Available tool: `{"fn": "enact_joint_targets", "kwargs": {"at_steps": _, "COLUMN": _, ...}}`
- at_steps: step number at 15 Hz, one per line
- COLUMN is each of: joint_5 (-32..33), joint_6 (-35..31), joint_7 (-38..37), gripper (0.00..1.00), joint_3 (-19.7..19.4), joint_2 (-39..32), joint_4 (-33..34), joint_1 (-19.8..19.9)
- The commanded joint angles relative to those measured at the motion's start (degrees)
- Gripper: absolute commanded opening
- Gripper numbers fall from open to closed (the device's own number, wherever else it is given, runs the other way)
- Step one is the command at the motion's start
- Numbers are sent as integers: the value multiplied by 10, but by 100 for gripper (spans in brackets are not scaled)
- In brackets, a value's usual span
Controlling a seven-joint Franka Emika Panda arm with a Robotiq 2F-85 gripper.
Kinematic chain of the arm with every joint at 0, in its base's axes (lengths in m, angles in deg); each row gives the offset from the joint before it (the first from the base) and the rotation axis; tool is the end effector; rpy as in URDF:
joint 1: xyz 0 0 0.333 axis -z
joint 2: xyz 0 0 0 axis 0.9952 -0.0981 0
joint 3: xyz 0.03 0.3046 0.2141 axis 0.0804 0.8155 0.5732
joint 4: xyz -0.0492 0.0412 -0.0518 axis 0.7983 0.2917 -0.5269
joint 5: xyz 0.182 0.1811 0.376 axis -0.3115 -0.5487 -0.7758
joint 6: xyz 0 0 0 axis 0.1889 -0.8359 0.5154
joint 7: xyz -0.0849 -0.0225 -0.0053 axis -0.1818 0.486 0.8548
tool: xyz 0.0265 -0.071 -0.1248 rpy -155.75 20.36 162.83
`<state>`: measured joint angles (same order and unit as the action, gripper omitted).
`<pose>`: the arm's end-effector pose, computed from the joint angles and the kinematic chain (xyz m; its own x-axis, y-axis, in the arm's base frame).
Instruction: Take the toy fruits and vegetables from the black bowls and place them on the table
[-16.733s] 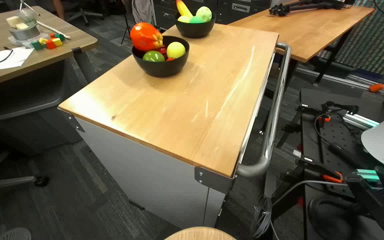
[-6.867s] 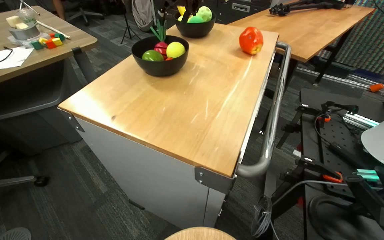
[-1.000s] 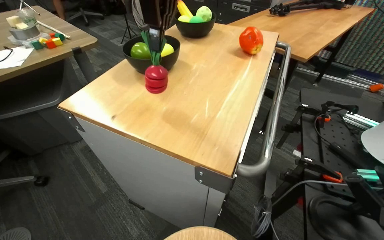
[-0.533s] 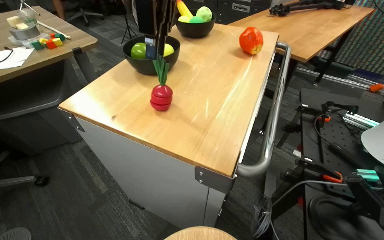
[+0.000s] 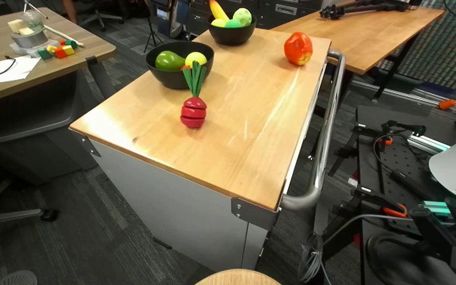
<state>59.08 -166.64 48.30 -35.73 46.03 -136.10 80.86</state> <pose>0.6823 0.0977 0.4088 0.9300 0.2245 0.2909 0.2602 -0.9613 -0.0902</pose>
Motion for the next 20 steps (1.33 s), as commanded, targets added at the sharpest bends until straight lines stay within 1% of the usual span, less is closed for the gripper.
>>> {"fn": "enact_joint_targets", "kwargs": {"at_steps": 1, "joint_5": 20, "joint_6": -42, "joint_7": -3, "gripper": 100, "joint_3": -7, "joint_2": -41, "joint_4": 30, "joint_1": 12}}
{"fn": "enact_joint_targets", "kwargs": {"at_steps": 8, "joint_5": 50, "joint_6": -87, "joint_7": -32, "gripper": 100, "joint_3": -23, "joint_2": -111, "joint_4": 62, "joint_1": 25}}
{"fn": "enact_joint_targets", "kwargs": {"at_steps": 13, "joint_5": 91, "joint_6": -124, "joint_7": -60, "gripper": 100, "joint_3": -39, "joint_2": -145, "joint_4": 74, "joint_1": 20}}
{"fn": "enact_joint_targets", "kwargs": {"at_steps": 20, "joint_5": 108, "joint_6": -156, "joint_7": -80, "gripper": 100, "joint_3": -38, "joint_2": -182, "joint_4": 87, "joint_1": 18}}
